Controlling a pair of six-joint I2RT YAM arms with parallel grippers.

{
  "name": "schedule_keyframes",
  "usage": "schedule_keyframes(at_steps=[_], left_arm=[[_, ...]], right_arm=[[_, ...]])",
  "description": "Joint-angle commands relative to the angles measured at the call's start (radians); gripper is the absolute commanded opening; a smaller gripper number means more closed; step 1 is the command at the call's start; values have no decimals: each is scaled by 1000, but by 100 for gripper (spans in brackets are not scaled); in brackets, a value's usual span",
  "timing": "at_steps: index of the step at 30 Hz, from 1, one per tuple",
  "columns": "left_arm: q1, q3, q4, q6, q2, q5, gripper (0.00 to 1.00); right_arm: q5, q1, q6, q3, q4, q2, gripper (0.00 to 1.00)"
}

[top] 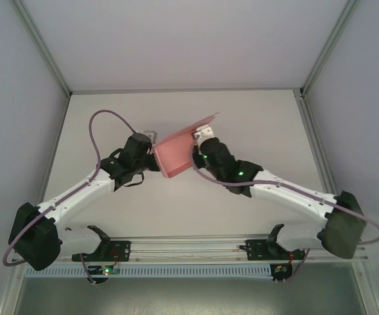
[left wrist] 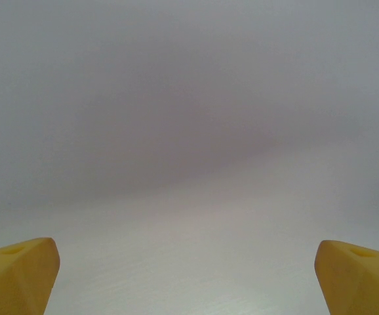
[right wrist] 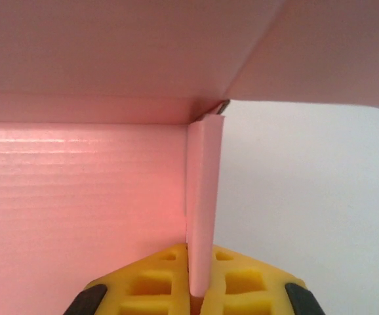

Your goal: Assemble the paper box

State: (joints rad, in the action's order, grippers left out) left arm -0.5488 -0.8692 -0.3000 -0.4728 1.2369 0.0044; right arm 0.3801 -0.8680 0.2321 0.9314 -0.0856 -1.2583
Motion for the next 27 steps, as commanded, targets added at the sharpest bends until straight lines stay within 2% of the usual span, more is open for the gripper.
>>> schedule_keyframes(at_steps=[1,5,9,15,21,23,25,27], left_arm=[[-11,-33,-151,-31,23,-213,100],[7,-5,-232,-75,11,-321,100],[30,16,-273,-113,-34,-342,100],[31,30,-240,-95,-94,-294,100],[32,33,-207,-68,-105,-238,100],[32,36,-191,-56,-106,-215,100],[31,39,-169,-38,-111,-188,100],[31,48,-129,-9,-118,-147,100]], right_arm=[[-76,75,52,-56,-58,67,0],[-145,179,122,-121,-115,123,0],[-175,231,164,-170,-139,72,0],[-223,230,203,-129,-139,-164,0],[-126,203,226,-42,-175,-358,1],[-98,187,234,-19,-198,-385,4],[-62,168,251,-9,-213,-390,15],[-60,160,269,-12,-216,-378,17]])
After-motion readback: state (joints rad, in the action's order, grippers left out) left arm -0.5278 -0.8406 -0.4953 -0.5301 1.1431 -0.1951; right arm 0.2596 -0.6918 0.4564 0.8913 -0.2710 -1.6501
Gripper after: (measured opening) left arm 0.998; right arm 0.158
